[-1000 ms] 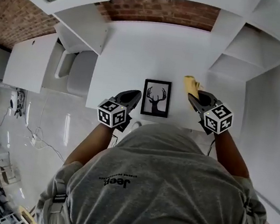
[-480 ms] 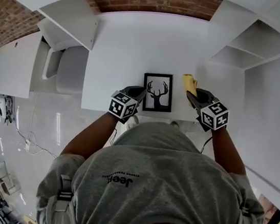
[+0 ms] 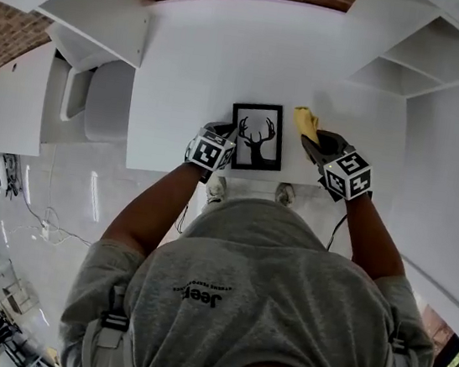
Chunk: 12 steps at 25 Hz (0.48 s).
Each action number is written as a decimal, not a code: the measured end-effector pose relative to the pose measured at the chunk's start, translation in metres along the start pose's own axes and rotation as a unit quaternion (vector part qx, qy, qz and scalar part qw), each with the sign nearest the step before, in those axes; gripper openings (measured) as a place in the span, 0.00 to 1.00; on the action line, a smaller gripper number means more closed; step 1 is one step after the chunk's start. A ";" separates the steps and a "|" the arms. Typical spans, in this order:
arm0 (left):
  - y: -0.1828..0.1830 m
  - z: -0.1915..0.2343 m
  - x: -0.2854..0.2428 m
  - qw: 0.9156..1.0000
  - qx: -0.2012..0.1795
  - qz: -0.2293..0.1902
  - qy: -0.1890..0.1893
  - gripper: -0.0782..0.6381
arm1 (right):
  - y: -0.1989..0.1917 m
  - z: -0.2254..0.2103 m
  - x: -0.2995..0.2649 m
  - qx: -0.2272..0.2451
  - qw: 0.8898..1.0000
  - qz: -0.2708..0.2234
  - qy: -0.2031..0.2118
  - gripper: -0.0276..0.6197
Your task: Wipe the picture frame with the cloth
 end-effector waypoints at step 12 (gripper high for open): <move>-0.016 0.002 -0.016 0.999 -0.041 0.027 0.015 0.20 | -0.018 -0.001 -0.039 0.029 0.999 0.040 0.009 0.13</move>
Point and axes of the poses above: the fingertips, and each gripper's own axes: x backward along the fingers, z to its left, y out of its top, the point moved 6 cm from there along x, backward along the fingers, and after that the axes turned 9 degrees about -z, right-handed, at the moved point
